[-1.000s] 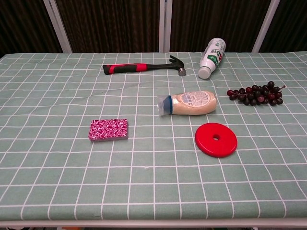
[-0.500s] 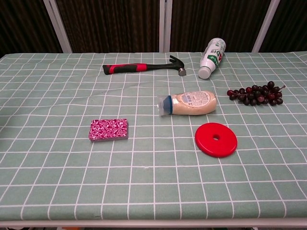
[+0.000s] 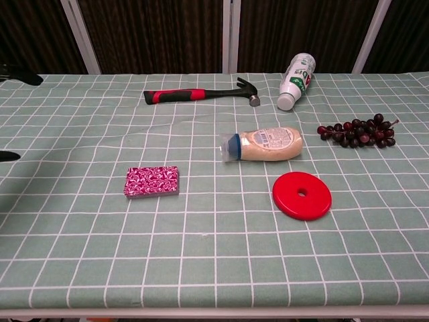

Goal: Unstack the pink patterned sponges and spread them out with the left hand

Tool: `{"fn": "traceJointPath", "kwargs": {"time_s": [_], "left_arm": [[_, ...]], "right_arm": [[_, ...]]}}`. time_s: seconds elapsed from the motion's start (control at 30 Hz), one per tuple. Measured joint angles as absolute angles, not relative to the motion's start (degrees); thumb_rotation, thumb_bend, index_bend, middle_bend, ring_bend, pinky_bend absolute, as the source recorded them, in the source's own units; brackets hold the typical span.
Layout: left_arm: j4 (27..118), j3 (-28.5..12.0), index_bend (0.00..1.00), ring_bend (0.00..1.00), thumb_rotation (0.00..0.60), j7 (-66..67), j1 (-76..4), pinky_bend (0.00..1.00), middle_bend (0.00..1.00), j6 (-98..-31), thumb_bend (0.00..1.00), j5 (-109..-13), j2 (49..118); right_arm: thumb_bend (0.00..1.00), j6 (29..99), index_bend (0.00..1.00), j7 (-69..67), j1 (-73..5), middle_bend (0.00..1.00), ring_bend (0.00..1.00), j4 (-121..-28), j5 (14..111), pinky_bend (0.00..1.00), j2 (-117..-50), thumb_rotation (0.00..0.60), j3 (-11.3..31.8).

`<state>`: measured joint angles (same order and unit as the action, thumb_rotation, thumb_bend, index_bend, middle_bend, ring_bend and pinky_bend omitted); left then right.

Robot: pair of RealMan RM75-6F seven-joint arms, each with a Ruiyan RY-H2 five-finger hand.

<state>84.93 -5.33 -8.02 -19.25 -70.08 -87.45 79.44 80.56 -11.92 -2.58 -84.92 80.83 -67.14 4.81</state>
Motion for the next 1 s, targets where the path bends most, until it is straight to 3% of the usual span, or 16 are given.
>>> {"fn": "traceJointPath", "kwargs": {"time_s": [1.0], "left_arm": [[94.95, -7.00, 0.16, 0.00, 0.600, -4.40, -29.57, 0.01, 0.16, -55.37, 0.09, -75.73, 84.97]], "right_arm": [[0.09, 80.43, 0.00, -12.96, -3.16, 0.00, 0.00, -85.32, 80.01, 0.00, -66.42, 0.600, 5.91]]}}
